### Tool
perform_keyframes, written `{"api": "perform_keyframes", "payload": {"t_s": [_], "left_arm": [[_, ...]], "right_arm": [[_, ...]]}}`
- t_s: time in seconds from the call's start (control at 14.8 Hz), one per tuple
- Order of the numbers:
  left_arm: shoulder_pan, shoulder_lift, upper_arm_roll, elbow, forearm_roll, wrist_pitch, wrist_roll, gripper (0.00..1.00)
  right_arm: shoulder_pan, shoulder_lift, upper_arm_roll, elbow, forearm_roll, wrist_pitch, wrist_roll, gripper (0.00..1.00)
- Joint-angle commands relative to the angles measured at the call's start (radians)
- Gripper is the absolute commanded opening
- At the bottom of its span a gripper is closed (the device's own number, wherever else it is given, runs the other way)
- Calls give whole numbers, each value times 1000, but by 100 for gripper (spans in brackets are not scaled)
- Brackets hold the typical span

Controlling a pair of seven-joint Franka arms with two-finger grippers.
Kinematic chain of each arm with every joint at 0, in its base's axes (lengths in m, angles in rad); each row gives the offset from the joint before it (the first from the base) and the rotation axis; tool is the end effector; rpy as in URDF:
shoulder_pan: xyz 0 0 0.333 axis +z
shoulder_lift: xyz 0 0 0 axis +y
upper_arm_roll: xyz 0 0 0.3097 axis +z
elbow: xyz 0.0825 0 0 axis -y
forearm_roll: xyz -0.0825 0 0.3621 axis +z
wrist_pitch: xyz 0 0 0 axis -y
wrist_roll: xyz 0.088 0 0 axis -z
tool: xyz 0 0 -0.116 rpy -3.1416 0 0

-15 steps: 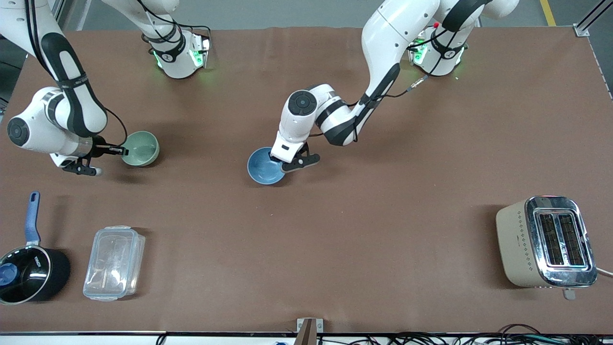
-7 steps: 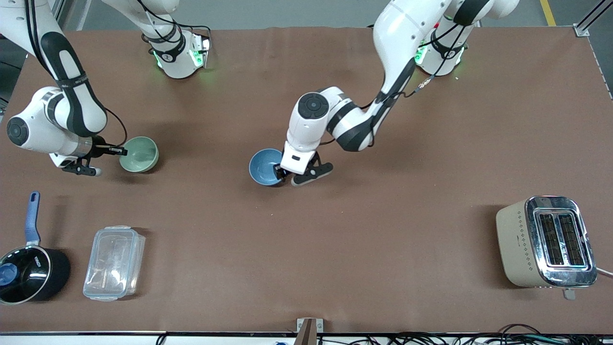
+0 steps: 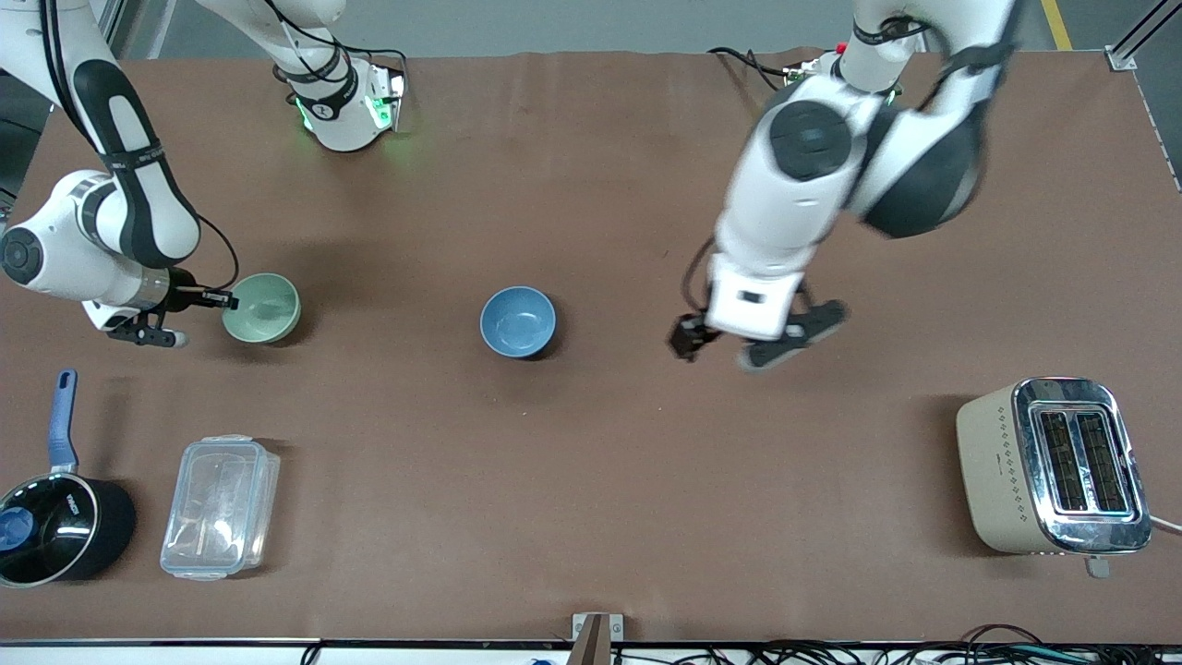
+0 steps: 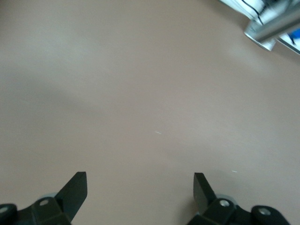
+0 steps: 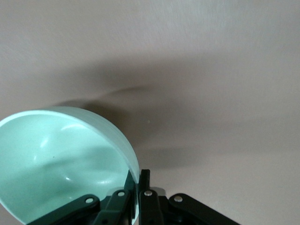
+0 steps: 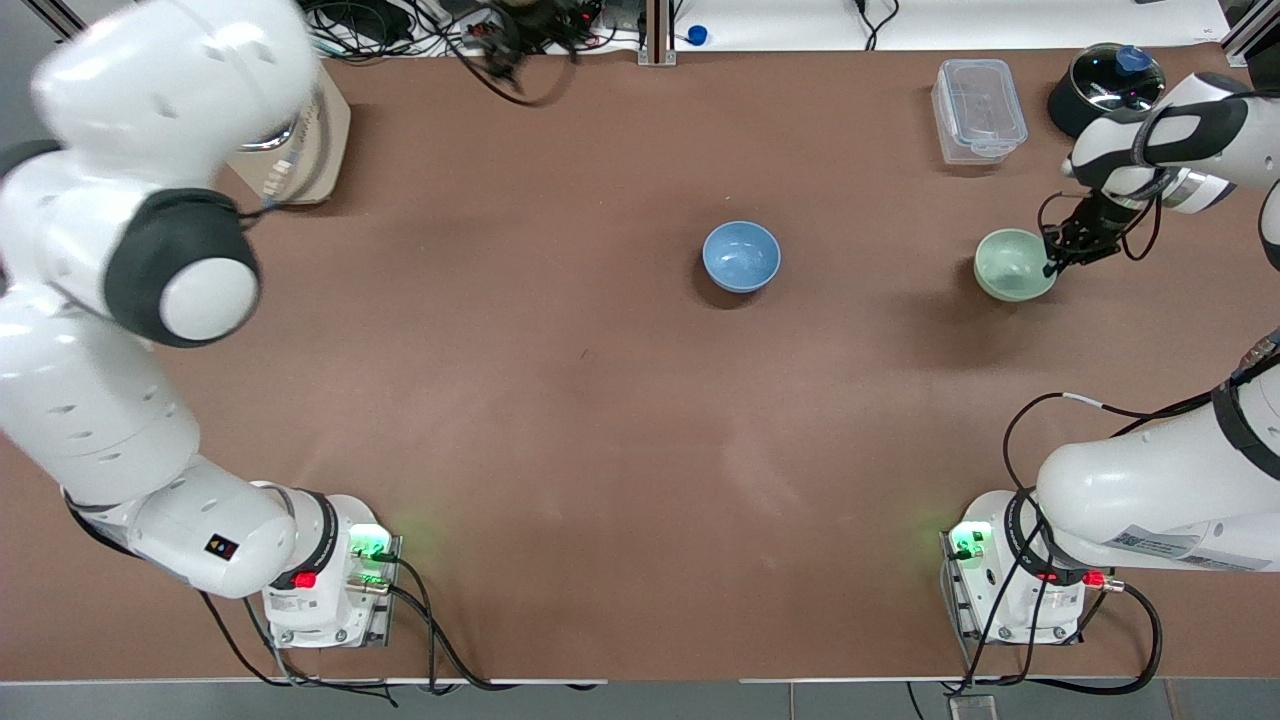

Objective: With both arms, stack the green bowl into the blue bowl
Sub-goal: 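Release the blue bowl with the left gripper while the right gripper grips the green bowl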

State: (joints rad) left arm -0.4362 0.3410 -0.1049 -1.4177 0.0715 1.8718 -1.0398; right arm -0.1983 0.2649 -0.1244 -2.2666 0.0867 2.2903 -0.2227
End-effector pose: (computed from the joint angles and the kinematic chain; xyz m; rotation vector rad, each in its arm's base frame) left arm 0.5677 -0.3224 0.5064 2.9883 0.7463 0.1628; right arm 0.4687 -0.1554 0.2281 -3.0242 0.2494 0.3391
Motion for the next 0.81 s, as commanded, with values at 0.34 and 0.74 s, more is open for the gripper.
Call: {"api": "perform_keyframes", "payload": {"t_s": [0.34, 0.74], "left_arm": [[256, -256, -24, -47, 16, -261, 500, 100], [332, -336, 17, -76, -1, -364, 829, 100]], "right_arm": [[178, -50, 8, 192, 43, -311, 256, 0], [338, -42, 8, 254, 221, -328, 378, 0]]}}
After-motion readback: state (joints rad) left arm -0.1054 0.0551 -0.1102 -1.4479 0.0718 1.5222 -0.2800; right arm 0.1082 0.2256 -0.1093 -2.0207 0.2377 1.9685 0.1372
